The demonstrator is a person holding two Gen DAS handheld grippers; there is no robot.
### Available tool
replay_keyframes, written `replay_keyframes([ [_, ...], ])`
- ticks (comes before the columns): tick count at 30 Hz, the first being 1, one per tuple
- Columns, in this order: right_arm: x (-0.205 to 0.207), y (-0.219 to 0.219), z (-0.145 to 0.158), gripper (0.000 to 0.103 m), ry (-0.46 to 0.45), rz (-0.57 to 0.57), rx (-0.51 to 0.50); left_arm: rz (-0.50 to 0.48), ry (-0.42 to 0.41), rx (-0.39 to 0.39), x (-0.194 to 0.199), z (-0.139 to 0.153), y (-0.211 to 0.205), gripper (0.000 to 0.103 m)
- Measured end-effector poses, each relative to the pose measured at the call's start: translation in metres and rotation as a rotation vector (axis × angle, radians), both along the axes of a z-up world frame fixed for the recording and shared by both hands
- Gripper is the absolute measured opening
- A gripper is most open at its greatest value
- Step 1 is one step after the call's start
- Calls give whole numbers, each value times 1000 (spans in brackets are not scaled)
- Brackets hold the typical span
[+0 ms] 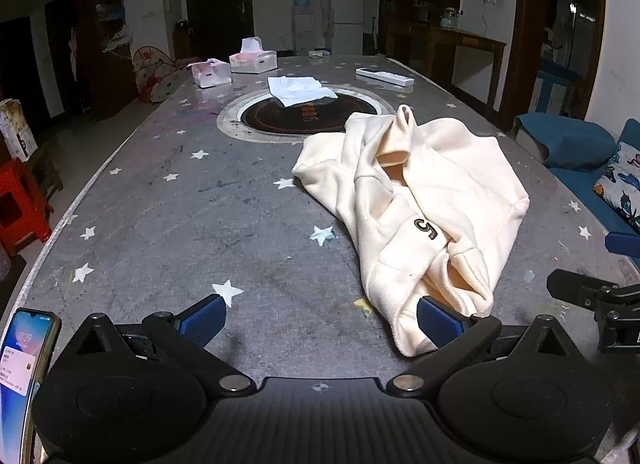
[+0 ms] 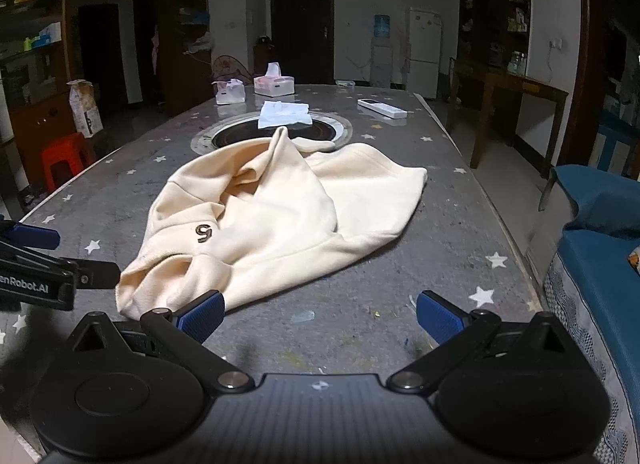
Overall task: Fold clothes
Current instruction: 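Reach both grippers toward the crumpled cream sweatshirt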
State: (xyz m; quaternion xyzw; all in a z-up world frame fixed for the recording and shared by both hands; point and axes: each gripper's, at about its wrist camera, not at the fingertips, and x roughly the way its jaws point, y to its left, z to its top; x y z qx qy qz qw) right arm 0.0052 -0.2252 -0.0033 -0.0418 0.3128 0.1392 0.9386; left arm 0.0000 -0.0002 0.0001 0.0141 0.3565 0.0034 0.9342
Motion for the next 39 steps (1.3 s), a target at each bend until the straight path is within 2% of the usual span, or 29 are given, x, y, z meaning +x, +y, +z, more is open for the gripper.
replay_keyframes([
  [9, 1, 8, 4, 103, 21, 5, -8, 13, -2, 38, 0, 2, -3, 103],
  [22, 16, 19, 9, 103, 37, 45, -41, 8, -1, 36, 19, 10, -5, 103],
  [31, 47, 17, 10, 102, 38, 73, -55, 0, -24, 31, 50, 19, -2, 103],
  [39, 87, 19, 15, 93, 33, 92, -50, -60, -50, 37, 89, 27, -9, 102],
])
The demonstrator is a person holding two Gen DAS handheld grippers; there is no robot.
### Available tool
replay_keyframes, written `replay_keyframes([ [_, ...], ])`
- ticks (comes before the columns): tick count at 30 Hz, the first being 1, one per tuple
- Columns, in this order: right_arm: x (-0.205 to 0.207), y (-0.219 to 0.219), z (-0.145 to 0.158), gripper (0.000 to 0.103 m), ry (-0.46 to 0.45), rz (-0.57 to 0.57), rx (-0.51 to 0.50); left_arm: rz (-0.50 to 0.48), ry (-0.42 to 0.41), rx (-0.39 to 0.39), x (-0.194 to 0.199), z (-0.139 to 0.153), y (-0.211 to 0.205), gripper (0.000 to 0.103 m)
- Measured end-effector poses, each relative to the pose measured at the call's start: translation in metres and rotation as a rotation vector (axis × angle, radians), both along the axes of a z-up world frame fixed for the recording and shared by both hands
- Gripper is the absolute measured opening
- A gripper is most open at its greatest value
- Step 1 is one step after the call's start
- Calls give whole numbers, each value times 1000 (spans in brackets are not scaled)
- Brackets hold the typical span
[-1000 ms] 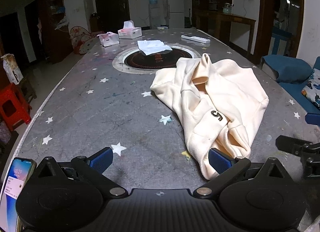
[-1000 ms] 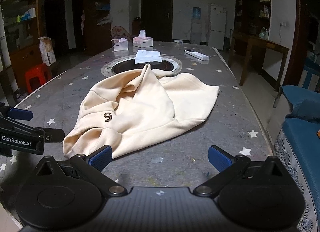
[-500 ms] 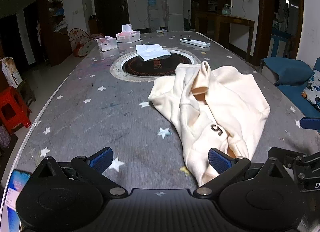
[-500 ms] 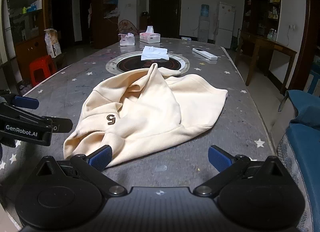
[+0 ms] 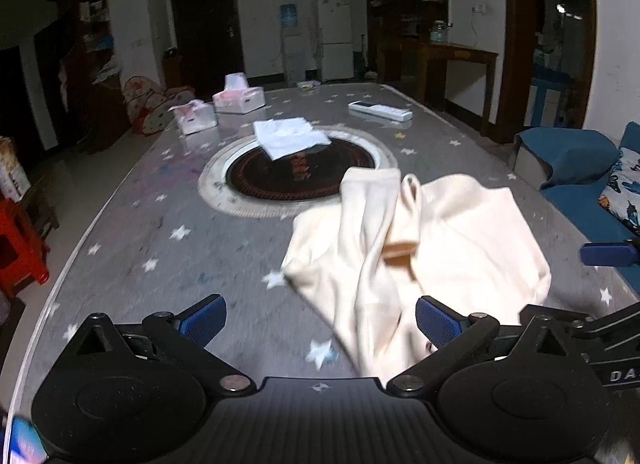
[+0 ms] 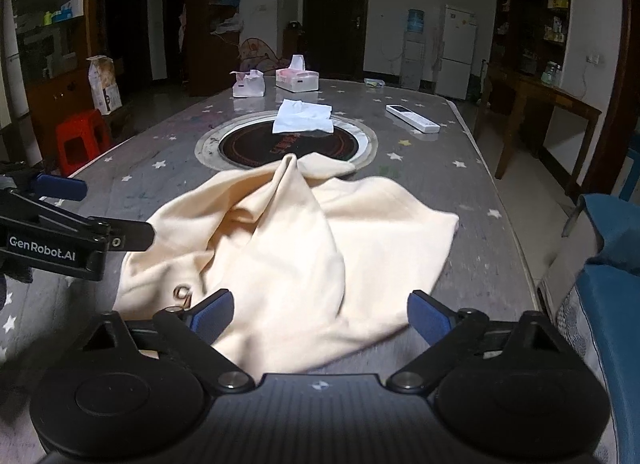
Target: Fold clothes
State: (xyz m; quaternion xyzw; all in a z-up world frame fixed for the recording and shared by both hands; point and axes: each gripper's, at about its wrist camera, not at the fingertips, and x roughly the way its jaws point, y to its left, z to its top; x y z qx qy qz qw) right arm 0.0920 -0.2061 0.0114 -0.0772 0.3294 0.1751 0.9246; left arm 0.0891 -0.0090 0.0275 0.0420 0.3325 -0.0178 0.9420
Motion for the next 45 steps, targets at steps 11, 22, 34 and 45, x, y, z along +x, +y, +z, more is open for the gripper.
replay_keyframes([
  [11, 56, 5, -3, 73, 40, 31, 17, -109, 33, 60, 54, -14, -16, 72],
  [22, 99, 31, -3, 58, 63, 127, 36, -91, 75, -13, 62, -26, 15, 10],
  [34, 123, 55, -17, 12, 83, 152, 18, -103, 61, 10, 62, -19, 20, 27],
  [45, 102, 26, 8, 6, -3, 97, 5, -125, 76, 24, 85, -27, 6, 13],
])
